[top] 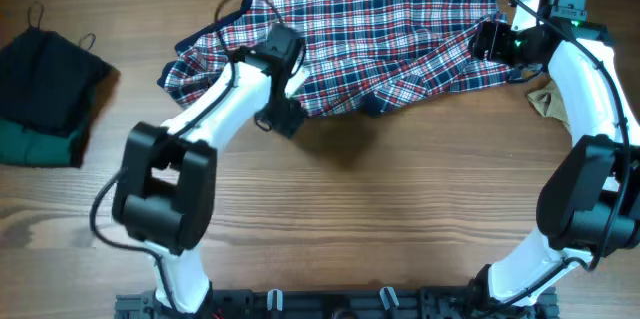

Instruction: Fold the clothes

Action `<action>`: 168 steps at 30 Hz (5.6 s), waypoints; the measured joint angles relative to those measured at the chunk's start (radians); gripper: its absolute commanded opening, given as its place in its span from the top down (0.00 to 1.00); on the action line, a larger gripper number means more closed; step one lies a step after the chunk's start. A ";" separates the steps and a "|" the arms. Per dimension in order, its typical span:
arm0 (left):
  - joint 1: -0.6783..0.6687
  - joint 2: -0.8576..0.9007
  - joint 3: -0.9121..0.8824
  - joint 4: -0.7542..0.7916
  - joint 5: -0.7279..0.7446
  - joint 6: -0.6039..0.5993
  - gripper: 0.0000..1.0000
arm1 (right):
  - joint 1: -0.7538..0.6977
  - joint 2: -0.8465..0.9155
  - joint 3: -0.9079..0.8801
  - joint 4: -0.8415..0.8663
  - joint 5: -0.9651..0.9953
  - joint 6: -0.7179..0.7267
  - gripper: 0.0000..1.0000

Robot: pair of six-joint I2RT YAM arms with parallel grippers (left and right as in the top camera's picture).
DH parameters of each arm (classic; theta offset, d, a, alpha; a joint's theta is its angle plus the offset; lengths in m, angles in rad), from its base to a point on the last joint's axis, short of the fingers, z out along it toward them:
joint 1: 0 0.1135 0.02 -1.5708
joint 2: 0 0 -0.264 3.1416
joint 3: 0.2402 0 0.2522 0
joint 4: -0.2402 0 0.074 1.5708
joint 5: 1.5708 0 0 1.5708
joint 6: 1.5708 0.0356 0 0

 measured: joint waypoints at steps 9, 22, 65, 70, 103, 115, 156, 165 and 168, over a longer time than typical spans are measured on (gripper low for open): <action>-0.001 0.025 -0.062 0.165 -0.005 0.055 0.09 | 0.000 0.000 0.000 0.000 0.000 0.003 0.03; -0.001 0.034 -0.063 0.208 -0.054 0.070 0.20 | 0.000 0.000 0.000 0.000 0.000 0.003 0.03; 0.140 -0.110 -0.063 0.481 0.148 0.122 0.94 | 0.000 0.000 0.000 0.016 0.038 0.003 0.03; 0.140 0.005 -0.063 0.564 0.170 0.122 0.94 | 0.000 0.000 0.000 0.020 0.042 0.003 0.03; 0.203 0.078 -0.063 0.562 0.196 -0.114 0.46 | 0.216 0.116 -0.026 0.057 0.031 -0.497 0.22; 0.217 0.067 -0.008 0.456 0.196 -0.187 0.43 | 0.183 0.161 -0.026 0.168 0.052 -0.225 0.19; 0.342 0.095 0.059 -0.088 -0.031 -0.377 0.81 | 0.167 0.230 0.003 -0.328 0.112 0.088 0.11; 0.373 -0.085 0.154 -0.105 -0.030 -0.364 0.42 | 0.166 0.229 0.002 -0.313 0.113 0.110 0.07; 0.344 -0.174 0.181 -0.135 0.054 -0.264 0.43 | 0.166 0.229 0.002 -0.303 0.115 0.114 0.05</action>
